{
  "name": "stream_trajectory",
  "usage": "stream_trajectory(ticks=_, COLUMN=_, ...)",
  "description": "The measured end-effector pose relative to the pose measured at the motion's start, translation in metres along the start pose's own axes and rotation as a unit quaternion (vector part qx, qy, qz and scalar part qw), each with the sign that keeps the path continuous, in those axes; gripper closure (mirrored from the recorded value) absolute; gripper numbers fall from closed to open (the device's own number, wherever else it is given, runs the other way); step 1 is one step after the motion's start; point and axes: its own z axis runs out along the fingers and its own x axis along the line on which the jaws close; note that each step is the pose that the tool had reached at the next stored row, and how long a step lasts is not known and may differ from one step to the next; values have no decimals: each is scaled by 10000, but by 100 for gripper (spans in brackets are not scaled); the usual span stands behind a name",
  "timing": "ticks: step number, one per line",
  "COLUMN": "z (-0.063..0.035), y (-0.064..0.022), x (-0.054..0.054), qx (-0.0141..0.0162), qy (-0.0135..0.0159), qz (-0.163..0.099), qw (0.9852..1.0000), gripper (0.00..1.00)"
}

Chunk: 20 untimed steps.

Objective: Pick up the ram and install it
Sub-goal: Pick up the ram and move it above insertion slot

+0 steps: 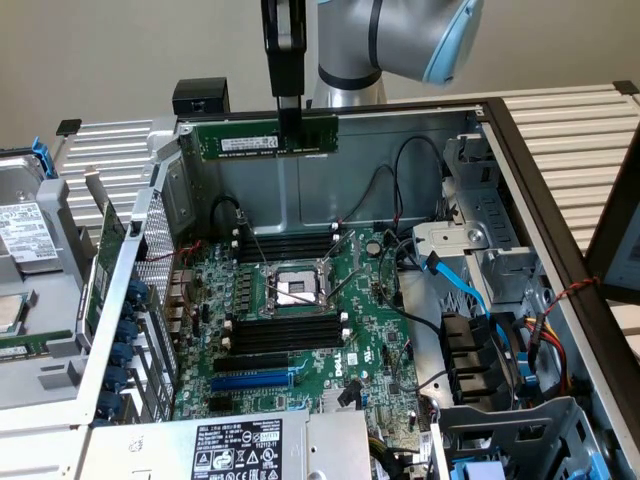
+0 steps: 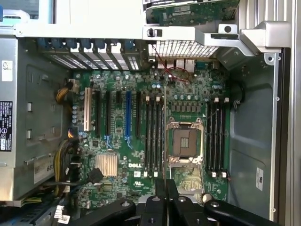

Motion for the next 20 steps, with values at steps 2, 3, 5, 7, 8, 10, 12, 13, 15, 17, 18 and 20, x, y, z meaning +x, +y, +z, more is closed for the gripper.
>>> stream_trajectory(ticks=2, z=16, y=0, x=1, qx=5, qy=0, qz=0, qw=10000, gripper=87)
stream_trajectory(ticks=3, z=26, y=0, x=2, qx=6, qy=-1, qz=0, qw=10000, gripper=87)
stream_trajectory(ticks=5, z=54, y=0, x=4, qx=7, qy=-1, qz=2, qw=10000, gripper=87)
stream_trajectory(ticks=7, z=75, y=-5, x=4, qx=8, qy=-1, qz=1, qw=10000, gripper=87)
stream_trajectory(ticks=8, z=85, y=-6, x=4, qx=9, qy=-1, qz=1, qw=10000, gripper=87)
stream_trajectory(ticks=10, z=116, y=-7, x=5, qx=9, qy=-1, qz=2, qw=10000, gripper=87)
stream_trajectory(ticks=12, z=129, y=-17, x=4, qx=9, qy=-2, qz=1, qw=10000, gripper=87)
stream_trajectory(ticks=13, z=133, y=-22, x=4, qx=10, qy=-2, qz=1, qw=10000, gripper=87)
stream_trajectory(ticks=15, z=137, y=-27, x=3, qx=9, qy=-2, qz=1, qw=10000, gripper=87)
stream_trajectory(ticks=17, z=141, y=-35, x=-3, qx=9, qy=-3, qz=2, qw=10000, gripper=87)
stream_trajectory(ticks=18, z=142, y=-40, x=-5, qx=9, qy=-2, qz=1, qw=10000, gripper=87)
stream_trajectory(ticks=20, z=144, y=-45, x=-8, qx=9, qy=-2, qz=2, qw=10000, gripper=87)
